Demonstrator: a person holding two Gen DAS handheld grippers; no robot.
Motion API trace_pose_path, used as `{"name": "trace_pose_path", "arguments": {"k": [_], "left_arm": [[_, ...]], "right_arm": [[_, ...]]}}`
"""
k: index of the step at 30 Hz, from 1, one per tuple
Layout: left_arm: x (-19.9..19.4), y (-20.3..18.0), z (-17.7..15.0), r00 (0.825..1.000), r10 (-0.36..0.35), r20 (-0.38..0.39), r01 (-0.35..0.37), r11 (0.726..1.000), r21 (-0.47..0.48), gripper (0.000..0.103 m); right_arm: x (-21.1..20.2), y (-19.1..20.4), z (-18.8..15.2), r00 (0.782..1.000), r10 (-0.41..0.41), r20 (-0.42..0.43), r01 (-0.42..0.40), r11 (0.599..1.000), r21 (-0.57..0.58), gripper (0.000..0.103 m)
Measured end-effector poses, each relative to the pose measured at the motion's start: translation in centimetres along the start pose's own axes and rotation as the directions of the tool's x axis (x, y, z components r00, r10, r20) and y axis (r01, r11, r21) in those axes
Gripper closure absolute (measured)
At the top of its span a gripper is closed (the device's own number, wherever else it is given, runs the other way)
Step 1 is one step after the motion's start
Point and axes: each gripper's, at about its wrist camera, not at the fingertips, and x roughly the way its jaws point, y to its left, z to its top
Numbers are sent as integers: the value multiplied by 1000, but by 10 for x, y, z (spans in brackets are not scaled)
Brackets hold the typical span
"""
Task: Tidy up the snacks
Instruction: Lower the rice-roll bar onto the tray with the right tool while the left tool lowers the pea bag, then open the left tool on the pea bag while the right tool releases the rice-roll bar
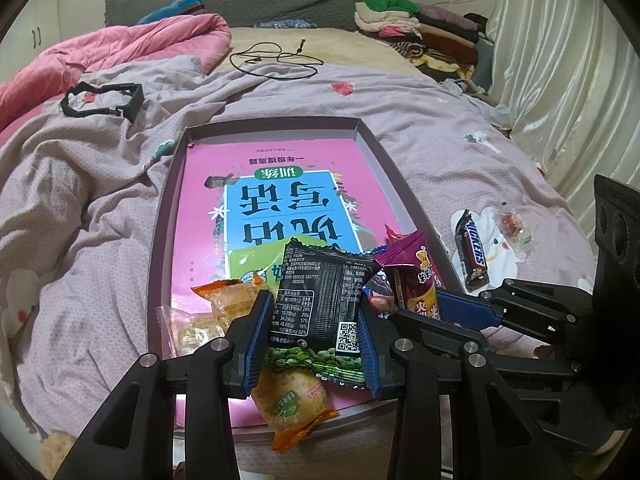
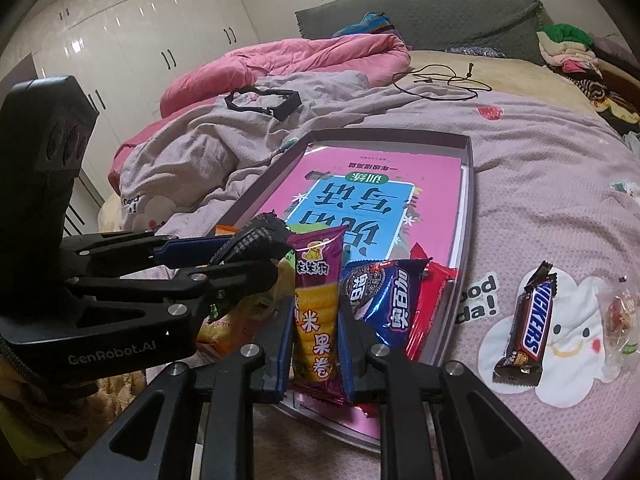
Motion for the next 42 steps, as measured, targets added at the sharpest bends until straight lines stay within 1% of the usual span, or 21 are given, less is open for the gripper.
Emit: {"name": "trace_pose_path", "arguments": {"k": [1,3,7,10,22,23,26,28,37,41,42], "left_arm": [[0,0,0,1000,-3,0,3,1000,-1,62],[0,0,1,1000,-5,2,5,1000,0,62],[-2,-2,1,1000,-6,7,6,1000,2,61],[-3,-3,1,1000,-8,10,8,1000,3,61],[-6,-6,3,1000,-11,17,11,1000,5,61],[-6,-6,3,1000,-11,18,11,1000,6,61],[-9,-7,4,1000,-15,27,14,1000,9,61],[-11,-8,5,999,-16,35,15,1000,12,61],[-16,-9,6,999,-16,51,15,1000,13,55],[-19,-10,6,998,-12,62,12,1000,12,49],[-20,-11,6,998,-11,66,10,1000,13,47]], "right_arm": [[-1,0,0,1000,0,3,0,1000,1,82],[-4,-1,-1,1000,1,10,-1,1000,1,78],[-11,-2,-2,1000,-11,27,11,1000,1,76],[-15,-5,-2,999,-17,34,17,1000,9,72],[-26,-13,-6,998,-28,54,27,999,34,71],[-27,-13,-6,998,-30,57,28,999,35,70],[-30,-15,-6,997,-40,66,38,998,43,62],[-31,-17,-6,997,-45,70,42,998,49,60],[-35,-24,-5,995,-60,83,54,996,74,59],[-36,-24,-5,994,-63,85,56,995,76,58],[-36,-24,-5,994,-66,85,59,995,76,55]]}}
